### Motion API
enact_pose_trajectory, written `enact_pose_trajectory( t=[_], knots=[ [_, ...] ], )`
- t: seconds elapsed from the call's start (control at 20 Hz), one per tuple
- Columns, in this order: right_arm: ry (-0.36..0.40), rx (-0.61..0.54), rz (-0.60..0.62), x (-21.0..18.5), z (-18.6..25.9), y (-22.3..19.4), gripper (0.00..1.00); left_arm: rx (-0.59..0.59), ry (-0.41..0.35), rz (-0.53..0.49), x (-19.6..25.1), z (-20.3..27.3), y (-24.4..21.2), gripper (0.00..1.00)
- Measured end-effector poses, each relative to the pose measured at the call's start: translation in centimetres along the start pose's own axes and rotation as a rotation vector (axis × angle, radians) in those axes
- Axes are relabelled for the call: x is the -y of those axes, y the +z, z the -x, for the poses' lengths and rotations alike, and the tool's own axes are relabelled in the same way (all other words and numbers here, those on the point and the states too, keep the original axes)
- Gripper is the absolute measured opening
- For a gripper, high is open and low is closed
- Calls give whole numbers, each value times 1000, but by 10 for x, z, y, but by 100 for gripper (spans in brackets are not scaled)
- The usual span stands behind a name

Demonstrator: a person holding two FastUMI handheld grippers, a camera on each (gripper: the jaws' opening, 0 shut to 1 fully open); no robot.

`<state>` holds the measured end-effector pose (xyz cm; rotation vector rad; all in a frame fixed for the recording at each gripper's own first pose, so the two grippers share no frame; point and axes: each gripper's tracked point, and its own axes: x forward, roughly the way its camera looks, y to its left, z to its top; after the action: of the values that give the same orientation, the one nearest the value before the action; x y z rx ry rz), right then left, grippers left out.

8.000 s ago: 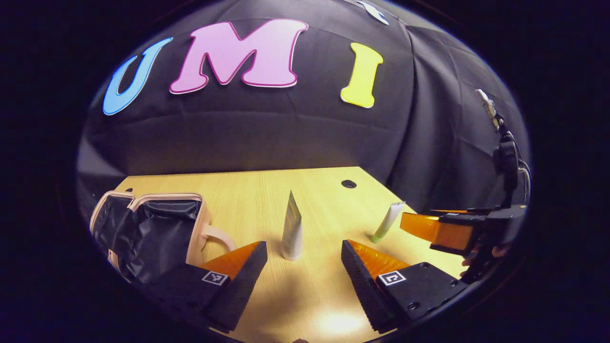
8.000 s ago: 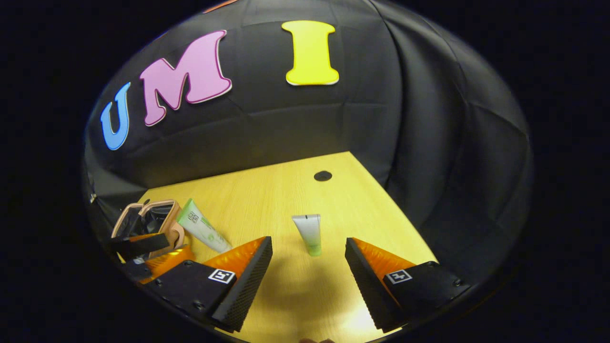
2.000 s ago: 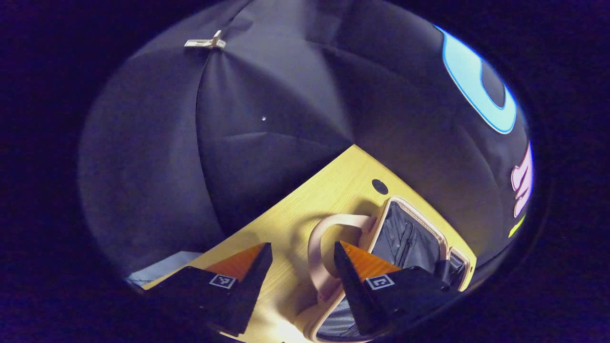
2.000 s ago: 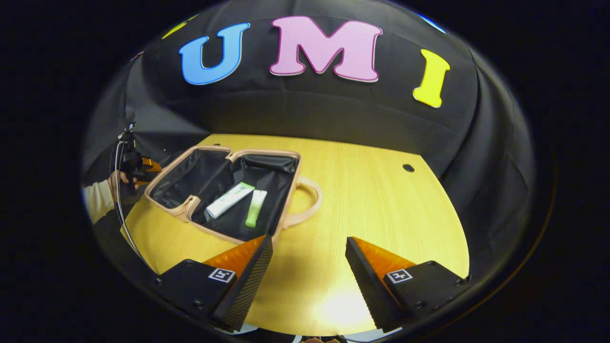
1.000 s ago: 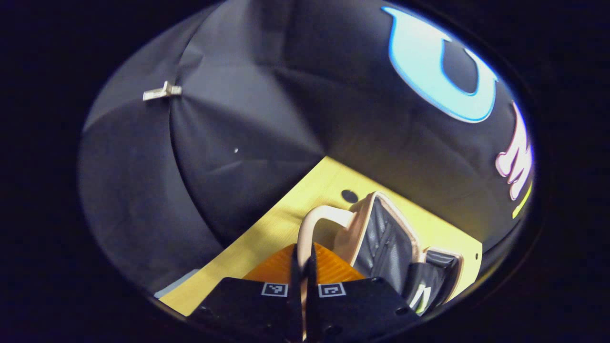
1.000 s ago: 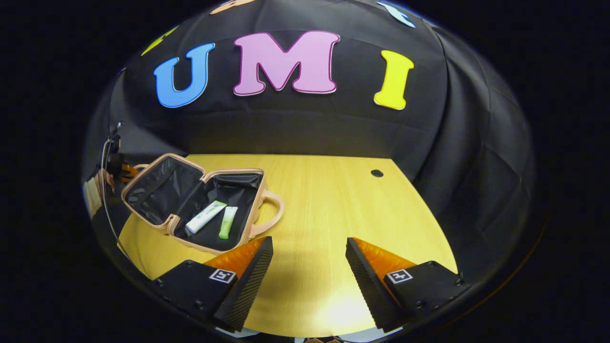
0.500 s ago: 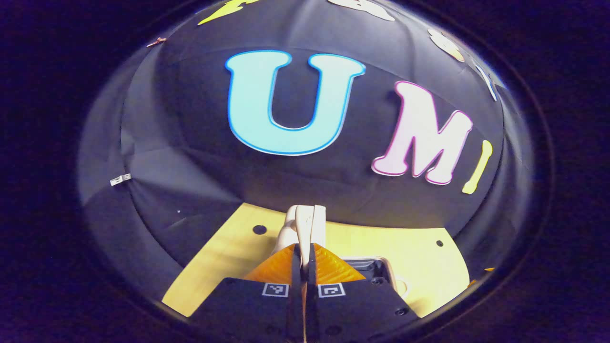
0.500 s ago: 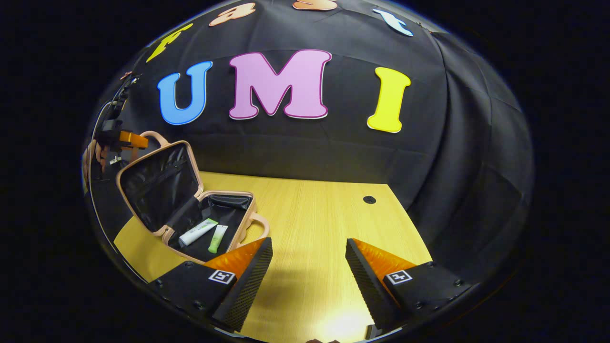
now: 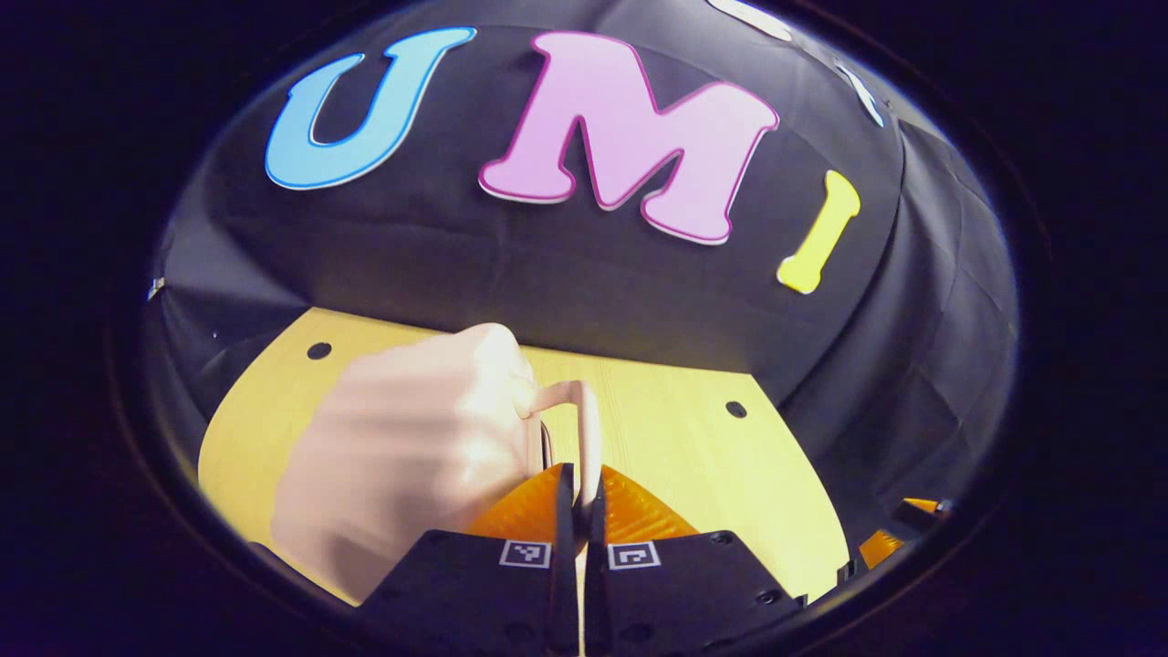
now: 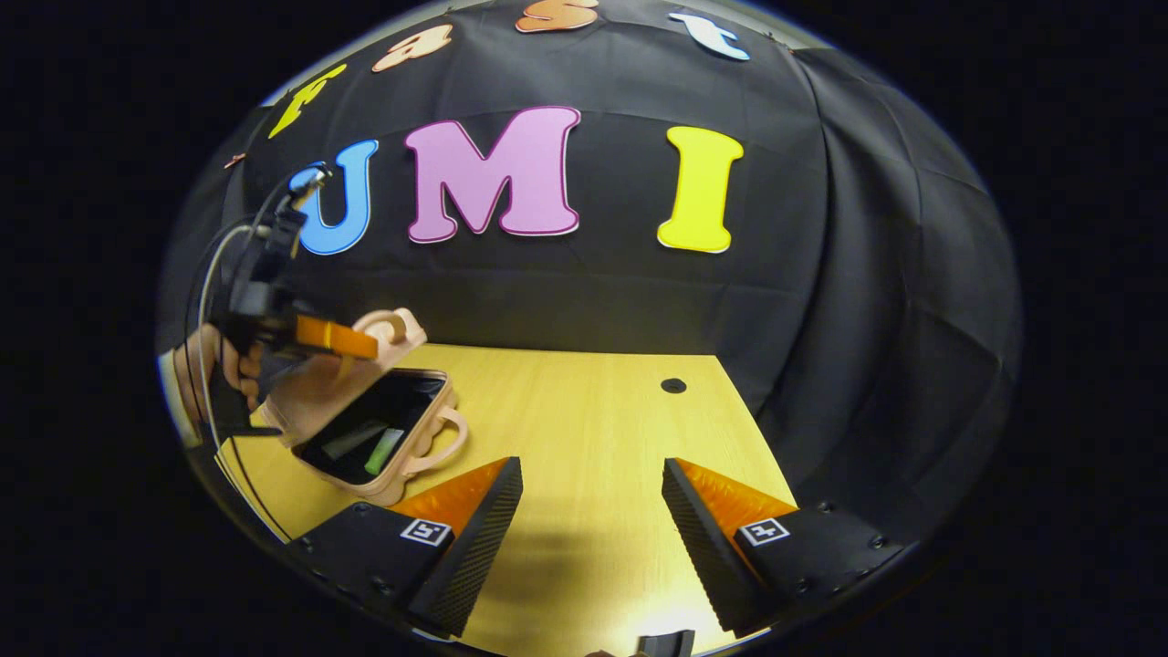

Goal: First open the suitcase, pack the skin care products into it, and then close the suitcase.

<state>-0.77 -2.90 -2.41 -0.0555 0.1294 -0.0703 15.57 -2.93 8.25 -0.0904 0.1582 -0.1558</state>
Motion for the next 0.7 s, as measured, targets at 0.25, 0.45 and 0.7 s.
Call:
enact_pose_trajectory(
  t=[0.25,0.45,0.7],
  knots=[
    [3,28,56,26,14,1,98,-131,93,114,-18,-43,-38,8],
    [-8,32,5,34,17,0,98,-78,114,30,-14,-45,-45,15],
    [-1,55,-24,16,22,13,98,74,89,-21,2,0,-18,78]
  ],
)
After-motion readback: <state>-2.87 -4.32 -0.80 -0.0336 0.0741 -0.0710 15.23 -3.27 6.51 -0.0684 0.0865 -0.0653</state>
